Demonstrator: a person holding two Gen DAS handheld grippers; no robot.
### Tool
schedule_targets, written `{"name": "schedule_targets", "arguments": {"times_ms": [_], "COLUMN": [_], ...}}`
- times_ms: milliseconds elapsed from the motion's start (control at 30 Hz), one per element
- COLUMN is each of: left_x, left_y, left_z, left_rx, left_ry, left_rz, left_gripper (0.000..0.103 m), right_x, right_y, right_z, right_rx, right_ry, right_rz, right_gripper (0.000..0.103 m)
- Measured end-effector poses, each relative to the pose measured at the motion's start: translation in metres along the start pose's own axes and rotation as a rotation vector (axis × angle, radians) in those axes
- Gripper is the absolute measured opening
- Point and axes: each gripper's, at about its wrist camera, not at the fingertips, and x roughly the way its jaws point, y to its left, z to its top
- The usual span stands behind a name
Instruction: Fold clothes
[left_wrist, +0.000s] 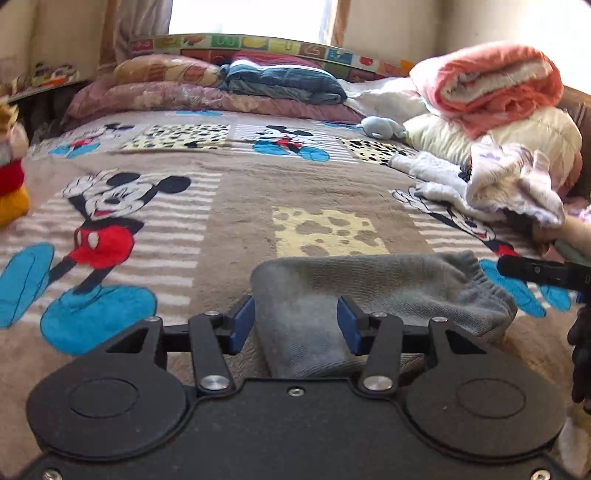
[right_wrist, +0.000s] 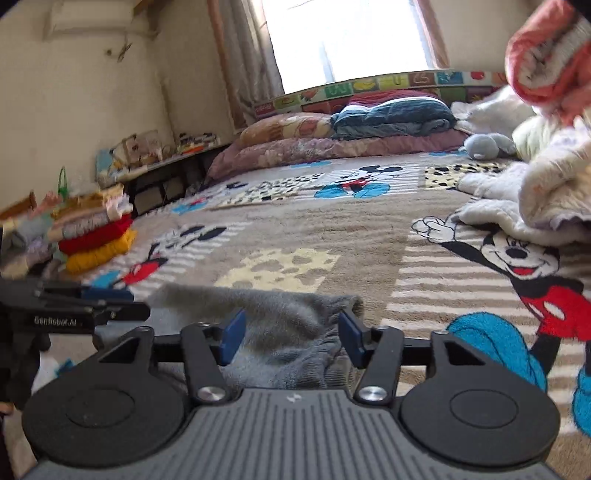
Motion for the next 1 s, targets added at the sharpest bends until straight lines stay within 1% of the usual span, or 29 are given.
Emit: {"name": "schedule_targets", "arguments": {"times_ms": [33,67,133,200,233,267,300,367,400,433,500,567,633,667,733,800,867,900,933,967,1000], "left_x": [-0.004,-0.006,-0.006,-0.002,0.003,0.007,0.014,0.028,0.031,0.031,0.030,0.029,0.029,0.029,0.032,0.036,0.037,0.036,0.033,0.030,0.025], "left_y": [0.012,0.022,0.035,0.041,0.042,0.043,0.043,0.041,0.039,0.039,0.041,0.043,0.046,0.048,0.049,0.052,0.052,0.052,0.052,0.052,0.051], "left_z": [-0.002,-0.004,-0.008,-0.009,-0.009,-0.009,-0.010,-0.015,-0.018,-0.020,-0.024,-0.029,-0.032,-0.034,-0.032,-0.029,-0.027,-0.026,-0.025,-0.024,-0.022], "left_rx": [-0.078,-0.166,-0.283,-0.365,-0.386,-0.405,-0.407,-0.358,-0.317,-0.309,-0.297,-0.312,-0.339,-0.359,-0.377,-0.419,-0.439,-0.450,-0.458,-0.467,-0.471], "left_ry": [0.011,0.025,0.036,0.047,0.059,0.070,0.085,0.113,0.101,0.091,0.073,0.055,0.043,0.041,0.053,0.066,0.066,0.063,0.055,0.047,0.034], "left_rz": [-0.025,-0.053,-0.103,-0.156,-0.173,-0.189,-0.187,-0.173,-0.174,-0.182,-0.199,-0.224,-0.249,-0.262,-0.270,-0.282,-0.289,-0.296,-0.303,-0.309,-0.316], "left_gripper": [0.051,0.053,0.056,0.058,0.059,0.059,0.059,0.059,0.059,0.058,0.055,0.048,0.039,0.039,0.039,0.037,0.030,0.028,0.026,0.024,0.023], "right_x": [-0.004,-0.005,-0.005,0.001,0.004,0.009,0.013,0.021,0.024,0.026,0.029,0.032,0.035,0.036,0.038,0.039,0.040,0.041,0.040,0.039,0.038], "right_y": [-0.013,-0.025,-0.049,-0.061,-0.063,-0.061,-0.058,-0.053,-0.052,-0.052,-0.052,-0.046,-0.036,-0.032,-0.031,-0.028,-0.022,-0.018,-0.013,-0.012,-0.012], "right_z": [0.000,-0.003,-0.012,-0.020,-0.023,-0.024,-0.025,-0.026,-0.027,-0.028,-0.029,-0.031,-0.032,-0.033,-0.033,-0.033,-0.033,-0.034,-0.035,-0.036,-0.036], "right_rx": [0.093,0.188,0.378,0.484,0.501,0.490,0.471,0.441,0.432,0.427,0.424,0.413,0.362,0.342,0.352,0.349,0.319,0.295,0.273,0.272,0.281], "right_ry": [-0.001,0.008,0.035,0.055,0.070,0.088,0.105,0.129,0.131,0.131,0.126,0.127,0.134,0.133,0.126,0.126,0.125,0.121,0.120,0.117,0.114], "right_rz": [0.004,0.024,0.080,0.116,0.119,0.109,0.095,0.074,0.069,0.064,0.067,0.088,0.065,0.048,0.031,0.021,0.006,-0.001,-0.008,-0.007,0.000], "right_gripper": [0.079,0.079,0.079,0.079,0.080,0.080,0.079,0.079,0.076,0.071,0.067,0.064,0.063,0.063,0.062,0.062,0.063,0.061,0.055,0.052,0.045]}}
